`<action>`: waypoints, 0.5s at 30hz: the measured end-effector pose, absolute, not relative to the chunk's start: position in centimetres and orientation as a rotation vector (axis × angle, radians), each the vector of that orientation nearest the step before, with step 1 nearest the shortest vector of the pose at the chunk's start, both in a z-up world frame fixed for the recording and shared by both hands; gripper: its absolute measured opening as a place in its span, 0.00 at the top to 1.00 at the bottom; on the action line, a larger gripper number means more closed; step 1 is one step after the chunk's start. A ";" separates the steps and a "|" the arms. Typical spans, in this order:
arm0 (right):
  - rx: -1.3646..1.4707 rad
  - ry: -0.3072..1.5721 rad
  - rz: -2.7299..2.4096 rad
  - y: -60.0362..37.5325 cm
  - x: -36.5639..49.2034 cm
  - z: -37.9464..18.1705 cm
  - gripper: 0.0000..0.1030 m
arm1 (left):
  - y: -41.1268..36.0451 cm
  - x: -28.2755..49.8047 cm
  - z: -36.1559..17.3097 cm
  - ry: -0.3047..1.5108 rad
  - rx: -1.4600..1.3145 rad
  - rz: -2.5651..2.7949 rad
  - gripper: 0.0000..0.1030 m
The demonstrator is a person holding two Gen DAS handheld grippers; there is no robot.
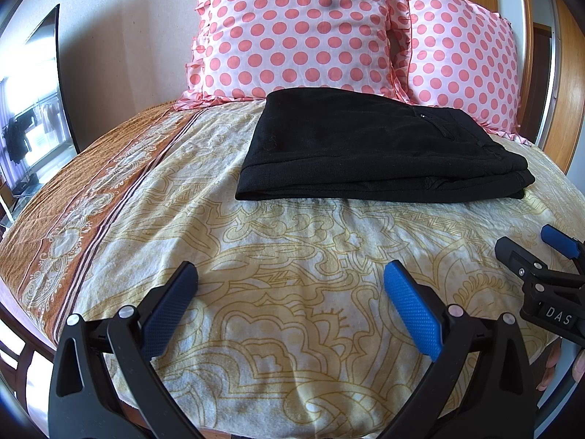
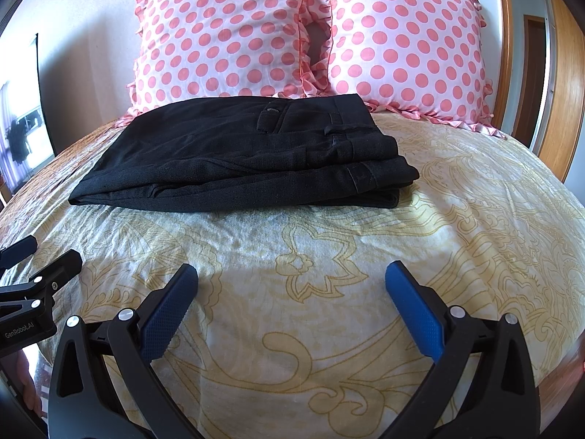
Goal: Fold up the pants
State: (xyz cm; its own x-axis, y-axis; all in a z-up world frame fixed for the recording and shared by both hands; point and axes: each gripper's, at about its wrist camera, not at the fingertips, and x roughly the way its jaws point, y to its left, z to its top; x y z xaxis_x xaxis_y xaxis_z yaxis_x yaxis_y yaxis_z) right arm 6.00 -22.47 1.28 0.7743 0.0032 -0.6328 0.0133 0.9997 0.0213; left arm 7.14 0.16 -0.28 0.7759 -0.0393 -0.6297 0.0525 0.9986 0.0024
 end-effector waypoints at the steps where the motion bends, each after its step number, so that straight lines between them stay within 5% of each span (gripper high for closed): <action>1: 0.025 0.685 -0.006 -22.5 6.0 1.3 0.01 | 0.2 7.1 -0.3 0.681 0.020 -0.050 0.02; 15: 0.026 0.684 -0.007 -22.4 6.0 1.2 0.01 | 0.1 7.1 -0.3 0.682 0.020 -0.049 0.02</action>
